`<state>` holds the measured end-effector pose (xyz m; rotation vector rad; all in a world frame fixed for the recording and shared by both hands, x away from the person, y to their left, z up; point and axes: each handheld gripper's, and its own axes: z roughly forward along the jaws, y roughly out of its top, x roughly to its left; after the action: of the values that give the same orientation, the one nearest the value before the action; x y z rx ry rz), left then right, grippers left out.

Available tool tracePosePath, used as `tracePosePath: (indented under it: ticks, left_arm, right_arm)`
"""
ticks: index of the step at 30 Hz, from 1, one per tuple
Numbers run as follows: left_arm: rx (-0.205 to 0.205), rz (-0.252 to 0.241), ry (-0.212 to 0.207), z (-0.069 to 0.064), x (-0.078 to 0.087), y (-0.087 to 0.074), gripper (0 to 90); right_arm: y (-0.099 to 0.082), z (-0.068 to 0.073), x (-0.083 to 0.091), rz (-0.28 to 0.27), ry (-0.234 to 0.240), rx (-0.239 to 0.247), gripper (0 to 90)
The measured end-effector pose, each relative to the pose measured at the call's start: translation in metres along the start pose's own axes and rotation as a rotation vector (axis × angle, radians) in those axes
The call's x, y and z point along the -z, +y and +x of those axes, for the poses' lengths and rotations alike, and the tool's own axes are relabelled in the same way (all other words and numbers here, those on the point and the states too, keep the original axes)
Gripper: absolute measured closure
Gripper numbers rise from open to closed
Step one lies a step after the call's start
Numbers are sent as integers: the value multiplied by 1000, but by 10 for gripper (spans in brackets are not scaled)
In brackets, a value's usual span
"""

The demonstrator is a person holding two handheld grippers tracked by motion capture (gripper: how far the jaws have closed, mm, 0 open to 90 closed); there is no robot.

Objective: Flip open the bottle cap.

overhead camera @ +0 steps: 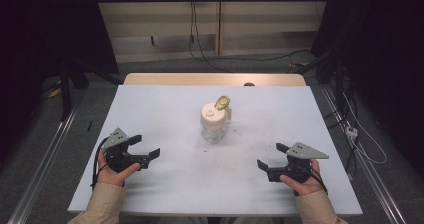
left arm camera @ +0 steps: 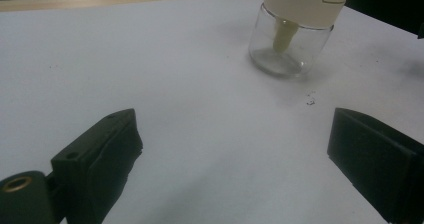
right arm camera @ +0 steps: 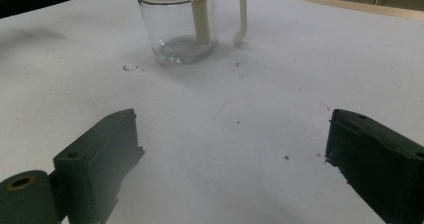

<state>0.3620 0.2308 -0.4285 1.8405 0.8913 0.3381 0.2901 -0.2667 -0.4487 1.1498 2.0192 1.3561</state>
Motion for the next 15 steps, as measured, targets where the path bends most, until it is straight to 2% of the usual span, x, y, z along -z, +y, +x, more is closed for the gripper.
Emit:
tracePosePath:
  ticks: [15]
  left_arm:
    - [10, -1, 15, 2, 5, -7, 61]
  right_arm:
    - [-3, -3, 2, 7, -11, 1, 65]
